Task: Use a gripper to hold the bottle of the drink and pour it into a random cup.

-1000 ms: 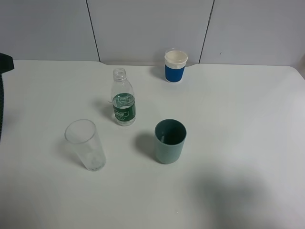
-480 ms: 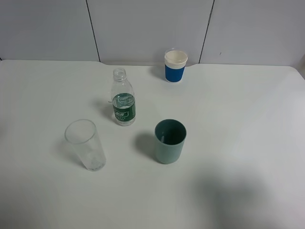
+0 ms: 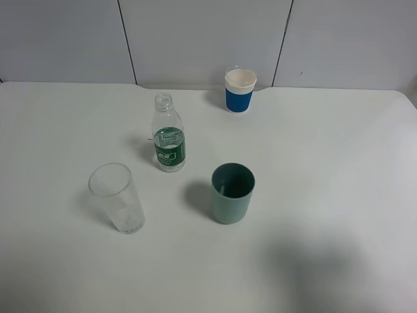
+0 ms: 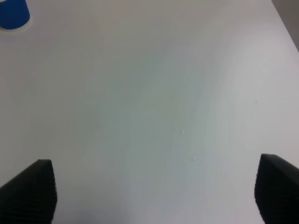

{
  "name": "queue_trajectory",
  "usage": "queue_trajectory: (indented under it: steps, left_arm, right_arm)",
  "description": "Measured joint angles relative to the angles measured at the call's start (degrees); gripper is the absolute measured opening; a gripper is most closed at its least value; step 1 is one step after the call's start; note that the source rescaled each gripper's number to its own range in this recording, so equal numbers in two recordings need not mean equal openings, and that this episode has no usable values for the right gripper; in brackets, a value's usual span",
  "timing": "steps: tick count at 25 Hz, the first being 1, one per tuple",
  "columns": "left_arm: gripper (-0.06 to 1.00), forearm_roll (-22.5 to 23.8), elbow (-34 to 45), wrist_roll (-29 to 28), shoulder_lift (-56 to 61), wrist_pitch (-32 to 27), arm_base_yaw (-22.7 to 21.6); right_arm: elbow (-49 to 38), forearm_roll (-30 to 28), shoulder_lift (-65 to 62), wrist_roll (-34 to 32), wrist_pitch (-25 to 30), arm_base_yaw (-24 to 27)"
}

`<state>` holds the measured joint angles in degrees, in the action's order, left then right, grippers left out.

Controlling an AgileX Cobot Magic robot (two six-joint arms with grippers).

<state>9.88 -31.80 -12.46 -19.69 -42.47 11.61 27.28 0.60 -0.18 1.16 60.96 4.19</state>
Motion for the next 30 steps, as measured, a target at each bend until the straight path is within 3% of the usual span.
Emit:
queue_trajectory:
  steps: [9, 15, 25, 30]
  left_arm:
    - [0.7, 0.9, 0.0, -0.2, 3.9, -4.2, 0.0]
    - [0.7, 3.2, 0.0, -4.7, 5.8, -4.7, 0.0]
    - [0.9, 5.8, 0.0, -6.9, 6.0, -8.0, -0.5]
    - [0.92, 2.7, 0.0, -2.6, 6.0, -8.2, -6.6]
  right_arm:
    - [0.0, 0.0, 0.0, 0.0, 0.0, 0.0]
    - [0.0, 0.0, 0.0, 0.0, 0.0, 0.0]
    - [0.0, 0.0, 0.0, 0.0, 0.0, 0.0]
    - [0.0, 0.0, 0.0, 0.0, 0.0, 0.0]
